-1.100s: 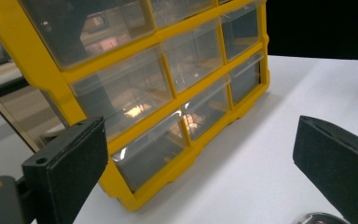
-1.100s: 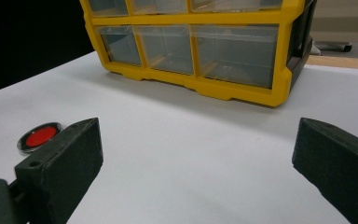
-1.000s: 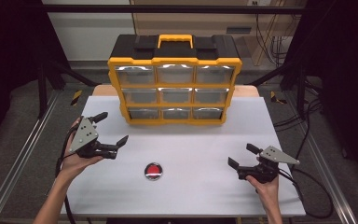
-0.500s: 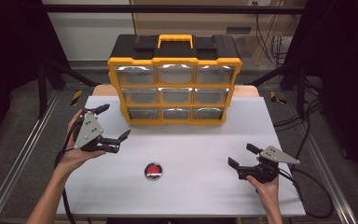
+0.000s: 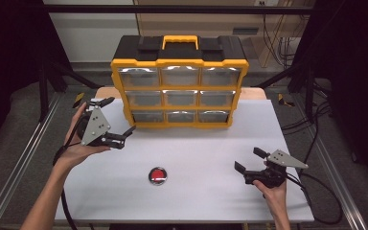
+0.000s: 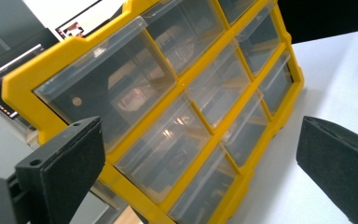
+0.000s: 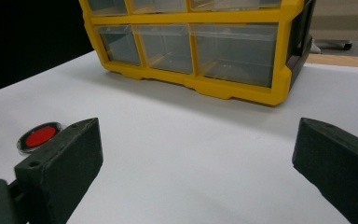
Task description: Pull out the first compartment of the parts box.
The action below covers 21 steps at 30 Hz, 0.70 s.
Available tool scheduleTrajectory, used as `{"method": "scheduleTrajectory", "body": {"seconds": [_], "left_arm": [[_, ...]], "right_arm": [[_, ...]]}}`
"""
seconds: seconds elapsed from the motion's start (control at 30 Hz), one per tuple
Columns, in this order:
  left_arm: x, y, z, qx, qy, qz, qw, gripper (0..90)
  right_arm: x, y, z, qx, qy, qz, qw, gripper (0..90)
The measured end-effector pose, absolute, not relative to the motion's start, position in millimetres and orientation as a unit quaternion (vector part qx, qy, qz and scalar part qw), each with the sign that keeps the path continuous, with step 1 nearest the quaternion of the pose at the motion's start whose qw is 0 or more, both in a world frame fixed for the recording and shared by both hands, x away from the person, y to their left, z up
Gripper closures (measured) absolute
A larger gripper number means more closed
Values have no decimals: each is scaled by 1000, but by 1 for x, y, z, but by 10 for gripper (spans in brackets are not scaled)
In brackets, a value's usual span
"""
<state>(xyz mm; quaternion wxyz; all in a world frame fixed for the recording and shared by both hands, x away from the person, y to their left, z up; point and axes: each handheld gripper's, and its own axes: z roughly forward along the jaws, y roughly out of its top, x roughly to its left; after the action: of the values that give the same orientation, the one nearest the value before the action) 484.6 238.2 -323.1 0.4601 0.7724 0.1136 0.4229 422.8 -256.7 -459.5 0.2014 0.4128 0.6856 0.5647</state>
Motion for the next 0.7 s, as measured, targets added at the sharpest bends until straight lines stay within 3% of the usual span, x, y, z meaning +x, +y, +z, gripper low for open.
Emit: {"method": "scheduleTrajectory", "body": {"seconds": [0.7], "left_arm": [[510,231,-294,769,52,484,415,11]], "right_arm": [[423,-257,-459,413,686,565,201,23]]}}
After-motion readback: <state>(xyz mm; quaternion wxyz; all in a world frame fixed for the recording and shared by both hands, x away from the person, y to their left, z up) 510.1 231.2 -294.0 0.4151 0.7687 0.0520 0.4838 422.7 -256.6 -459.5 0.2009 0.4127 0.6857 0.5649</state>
